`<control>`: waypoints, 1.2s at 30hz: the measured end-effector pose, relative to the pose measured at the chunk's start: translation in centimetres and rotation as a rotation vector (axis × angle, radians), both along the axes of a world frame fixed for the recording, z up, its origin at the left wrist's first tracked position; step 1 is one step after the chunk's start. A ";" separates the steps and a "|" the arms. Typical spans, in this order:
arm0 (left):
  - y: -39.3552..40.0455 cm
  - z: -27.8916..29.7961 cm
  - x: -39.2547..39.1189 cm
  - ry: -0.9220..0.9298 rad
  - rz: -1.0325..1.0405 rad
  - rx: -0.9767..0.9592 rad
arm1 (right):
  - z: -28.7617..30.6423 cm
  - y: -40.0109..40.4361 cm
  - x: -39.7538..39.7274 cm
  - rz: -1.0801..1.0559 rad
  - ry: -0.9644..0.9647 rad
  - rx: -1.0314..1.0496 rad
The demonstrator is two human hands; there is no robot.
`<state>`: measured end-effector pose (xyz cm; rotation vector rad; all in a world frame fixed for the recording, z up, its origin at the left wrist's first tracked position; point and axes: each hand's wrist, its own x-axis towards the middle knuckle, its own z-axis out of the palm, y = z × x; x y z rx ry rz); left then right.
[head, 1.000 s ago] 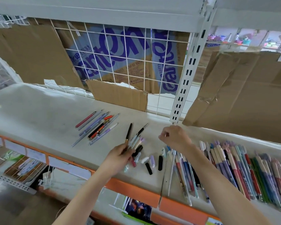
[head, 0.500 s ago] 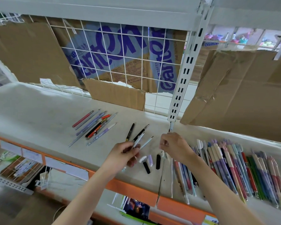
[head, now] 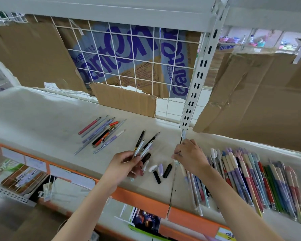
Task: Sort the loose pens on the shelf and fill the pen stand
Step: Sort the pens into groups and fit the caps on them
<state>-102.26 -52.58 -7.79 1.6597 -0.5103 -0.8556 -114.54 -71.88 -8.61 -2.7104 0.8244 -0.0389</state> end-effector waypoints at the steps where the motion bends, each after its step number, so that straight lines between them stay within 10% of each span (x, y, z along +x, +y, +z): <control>1: 0.1 0.0 0.1 -0.014 -0.004 0.006 | -0.1 0.0 -0.1 -0.018 -0.023 0.024; 9: 0.5 0.1 -0.1 0.016 -0.001 -0.042 | -0.4 0.0 -0.3 0.064 -0.041 0.014; 17: 0.1 0.2 -0.6 0.004 -0.061 0.001 | 1.2 1.2 -0.5 -0.257 -0.849 1.053; 36: -1.1 0.2 -1.7 -0.057 0.062 0.014 | 1.0 3.4 0.0 -0.189 -0.851 1.045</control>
